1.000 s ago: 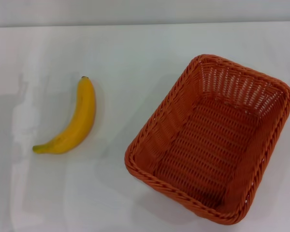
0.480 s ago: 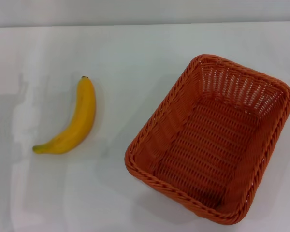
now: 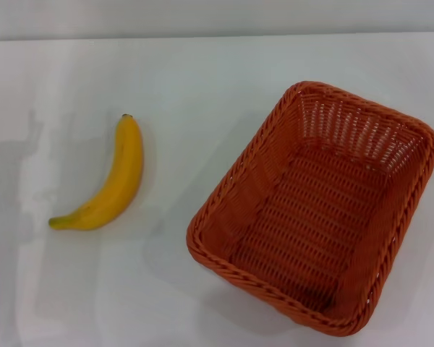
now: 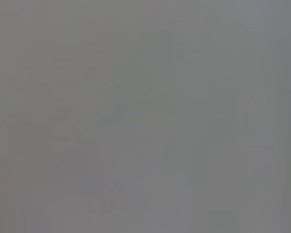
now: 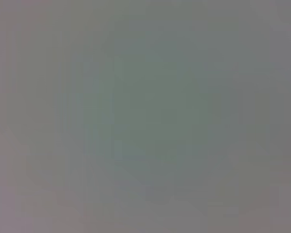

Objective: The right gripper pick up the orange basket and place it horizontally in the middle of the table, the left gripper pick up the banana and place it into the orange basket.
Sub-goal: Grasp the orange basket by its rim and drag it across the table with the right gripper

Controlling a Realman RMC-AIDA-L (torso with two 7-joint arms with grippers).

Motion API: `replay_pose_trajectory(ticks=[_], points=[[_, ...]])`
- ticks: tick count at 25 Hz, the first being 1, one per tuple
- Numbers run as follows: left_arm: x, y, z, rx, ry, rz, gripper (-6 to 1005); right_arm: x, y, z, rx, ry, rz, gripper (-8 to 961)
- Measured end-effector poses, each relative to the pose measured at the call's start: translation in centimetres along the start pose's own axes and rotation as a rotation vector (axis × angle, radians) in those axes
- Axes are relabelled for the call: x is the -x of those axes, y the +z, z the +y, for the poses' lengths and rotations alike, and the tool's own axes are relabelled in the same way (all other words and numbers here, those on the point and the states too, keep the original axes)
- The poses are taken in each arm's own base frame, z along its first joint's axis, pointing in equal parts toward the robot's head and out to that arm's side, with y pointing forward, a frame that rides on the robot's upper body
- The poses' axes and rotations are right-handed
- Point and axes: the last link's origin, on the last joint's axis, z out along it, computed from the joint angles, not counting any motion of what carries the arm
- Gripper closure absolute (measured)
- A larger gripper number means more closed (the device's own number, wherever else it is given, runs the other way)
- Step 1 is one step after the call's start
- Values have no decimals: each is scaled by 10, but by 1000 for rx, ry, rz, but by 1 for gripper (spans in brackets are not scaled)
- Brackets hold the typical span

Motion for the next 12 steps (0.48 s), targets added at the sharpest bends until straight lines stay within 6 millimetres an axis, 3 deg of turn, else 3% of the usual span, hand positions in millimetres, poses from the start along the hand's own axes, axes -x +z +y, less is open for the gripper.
replay_pose_trajectory(ticks=[6, 12], points=[[0, 0, 0, -1, -9, -1, 128, 20, 44, 23, 227, 155, 109, 97], [0, 1, 1, 1, -15, -1, 129, 21, 82, 50, 402, 266, 326, 97]])
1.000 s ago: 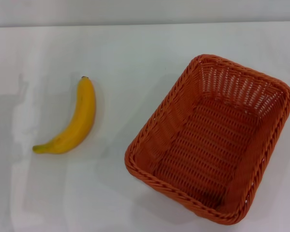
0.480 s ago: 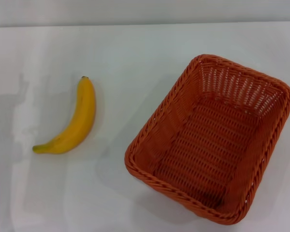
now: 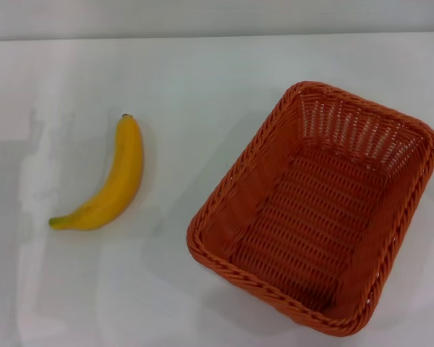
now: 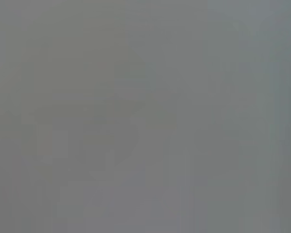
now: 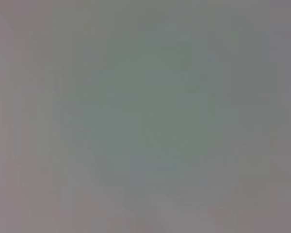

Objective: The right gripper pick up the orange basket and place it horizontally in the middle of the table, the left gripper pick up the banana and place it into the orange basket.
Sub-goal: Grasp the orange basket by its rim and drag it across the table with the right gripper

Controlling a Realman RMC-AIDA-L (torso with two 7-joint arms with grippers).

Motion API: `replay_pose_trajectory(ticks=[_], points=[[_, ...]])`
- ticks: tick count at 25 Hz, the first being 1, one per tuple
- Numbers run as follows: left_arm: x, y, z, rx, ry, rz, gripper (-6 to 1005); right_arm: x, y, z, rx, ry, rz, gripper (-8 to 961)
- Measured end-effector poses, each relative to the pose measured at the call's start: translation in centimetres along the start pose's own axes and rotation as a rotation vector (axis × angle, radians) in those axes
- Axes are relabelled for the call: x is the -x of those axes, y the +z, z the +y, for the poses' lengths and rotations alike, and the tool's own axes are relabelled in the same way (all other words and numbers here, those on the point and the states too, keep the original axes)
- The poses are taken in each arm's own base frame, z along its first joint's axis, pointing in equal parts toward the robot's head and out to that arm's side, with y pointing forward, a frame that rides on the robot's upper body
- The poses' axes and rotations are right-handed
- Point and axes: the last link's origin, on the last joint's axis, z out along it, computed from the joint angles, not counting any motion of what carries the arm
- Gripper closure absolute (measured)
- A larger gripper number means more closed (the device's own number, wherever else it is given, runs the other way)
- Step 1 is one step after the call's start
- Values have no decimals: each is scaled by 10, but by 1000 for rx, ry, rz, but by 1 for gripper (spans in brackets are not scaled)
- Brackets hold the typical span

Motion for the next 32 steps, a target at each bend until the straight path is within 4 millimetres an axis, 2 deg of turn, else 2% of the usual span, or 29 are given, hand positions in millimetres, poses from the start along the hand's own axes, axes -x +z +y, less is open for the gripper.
replay_pose_trajectory(ticks=[6, 10, 19, 20, 32], points=[[-1, 2, 3, 7, -2, 3, 129, 7, 29, 10, 84, 42, 203, 97], [-1, 4, 5, 14, -4, 1, 130, 7, 45, 18, 112, 11, 355, 97], [0, 5, 7, 26, -13, -12, 131, -4, 75, 33, 156, -49, 643, 97], [0, 5, 7, 26, -13, -12, 131, -7, 84, 36, 160, -69, 719, 97], [0, 6, 7, 27, -11, -11, 133, -16, 118, 47, 135, -244, 1007, 96]])
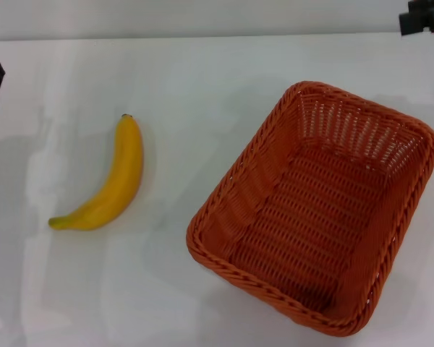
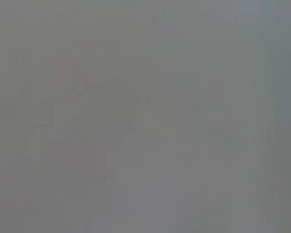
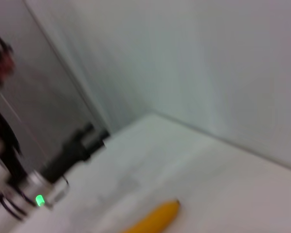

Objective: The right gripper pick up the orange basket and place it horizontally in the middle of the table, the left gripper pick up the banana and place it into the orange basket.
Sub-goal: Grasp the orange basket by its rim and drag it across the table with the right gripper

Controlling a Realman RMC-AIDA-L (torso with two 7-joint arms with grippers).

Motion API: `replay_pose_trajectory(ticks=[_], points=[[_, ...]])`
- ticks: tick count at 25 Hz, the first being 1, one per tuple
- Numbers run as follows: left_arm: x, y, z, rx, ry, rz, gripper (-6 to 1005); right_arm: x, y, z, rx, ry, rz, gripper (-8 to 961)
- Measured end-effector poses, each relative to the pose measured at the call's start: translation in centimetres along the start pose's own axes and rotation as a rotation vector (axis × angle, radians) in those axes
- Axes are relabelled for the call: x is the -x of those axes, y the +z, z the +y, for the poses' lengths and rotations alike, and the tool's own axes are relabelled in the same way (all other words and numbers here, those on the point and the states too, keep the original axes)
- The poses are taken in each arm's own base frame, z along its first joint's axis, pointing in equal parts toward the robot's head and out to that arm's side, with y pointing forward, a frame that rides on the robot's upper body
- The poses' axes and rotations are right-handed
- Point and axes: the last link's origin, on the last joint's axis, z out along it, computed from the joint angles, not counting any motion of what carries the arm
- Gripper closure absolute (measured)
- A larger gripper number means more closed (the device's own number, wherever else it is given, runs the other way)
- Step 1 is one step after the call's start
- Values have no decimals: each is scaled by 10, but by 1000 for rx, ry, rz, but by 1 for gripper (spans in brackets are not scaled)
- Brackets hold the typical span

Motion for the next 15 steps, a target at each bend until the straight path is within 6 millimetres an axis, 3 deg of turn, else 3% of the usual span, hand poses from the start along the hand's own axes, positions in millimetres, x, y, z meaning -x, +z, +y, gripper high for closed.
replay_pose_trajectory(ticks=[8, 15], points=[[0, 0, 3, 19, 8, 3, 134, -1, 21, -7, -152, -30, 265, 96], [0, -1, 4, 23, 9, 3, 135, 7, 37, 0, -152, -66, 330, 96]])
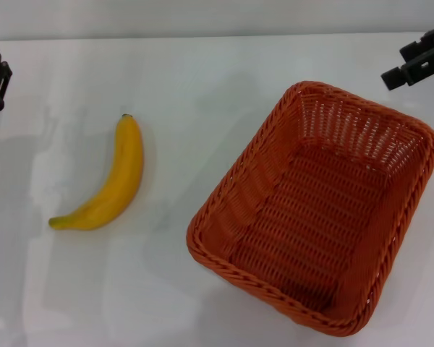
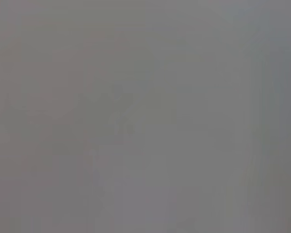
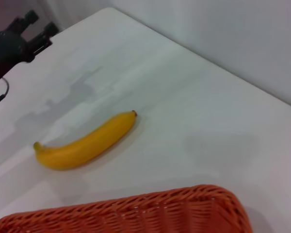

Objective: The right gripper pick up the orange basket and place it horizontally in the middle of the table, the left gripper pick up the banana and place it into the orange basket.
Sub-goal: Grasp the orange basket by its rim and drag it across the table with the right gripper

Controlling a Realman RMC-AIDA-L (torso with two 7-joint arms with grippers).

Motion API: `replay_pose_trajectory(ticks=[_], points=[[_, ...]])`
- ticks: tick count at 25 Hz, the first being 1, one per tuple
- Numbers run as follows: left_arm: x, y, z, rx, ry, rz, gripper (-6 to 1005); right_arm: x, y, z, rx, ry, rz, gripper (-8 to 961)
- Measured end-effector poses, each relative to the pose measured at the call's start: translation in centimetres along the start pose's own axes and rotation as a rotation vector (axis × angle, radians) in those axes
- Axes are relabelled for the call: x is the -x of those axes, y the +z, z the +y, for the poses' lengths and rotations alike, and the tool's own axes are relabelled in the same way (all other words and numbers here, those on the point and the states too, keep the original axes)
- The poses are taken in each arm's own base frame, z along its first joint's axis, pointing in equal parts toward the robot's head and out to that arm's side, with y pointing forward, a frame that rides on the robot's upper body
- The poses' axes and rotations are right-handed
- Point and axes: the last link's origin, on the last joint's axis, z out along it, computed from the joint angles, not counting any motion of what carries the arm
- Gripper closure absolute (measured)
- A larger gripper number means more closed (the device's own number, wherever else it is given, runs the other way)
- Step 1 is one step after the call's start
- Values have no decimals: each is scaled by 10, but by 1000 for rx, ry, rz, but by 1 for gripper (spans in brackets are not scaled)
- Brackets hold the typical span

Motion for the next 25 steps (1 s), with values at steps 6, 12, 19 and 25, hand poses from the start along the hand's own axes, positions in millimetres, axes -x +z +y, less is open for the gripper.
replay_pose_trajectory(ticks=[6, 12, 19, 25], points=[[0, 0, 0, 0, 0, 0, 135, 7, 24, 16, 47, -48, 62, 96], [0, 0, 0, 0, 0, 0, 136, 17, 33, 21, 44, -86, 59, 96], [-1, 1, 2, 3, 0, 2, 137, 25, 34, 12, -42, -93, 30, 96], [0, 1, 3, 6, -1, -1, 138, 13, 52, 11, -81, -90, 108, 96]])
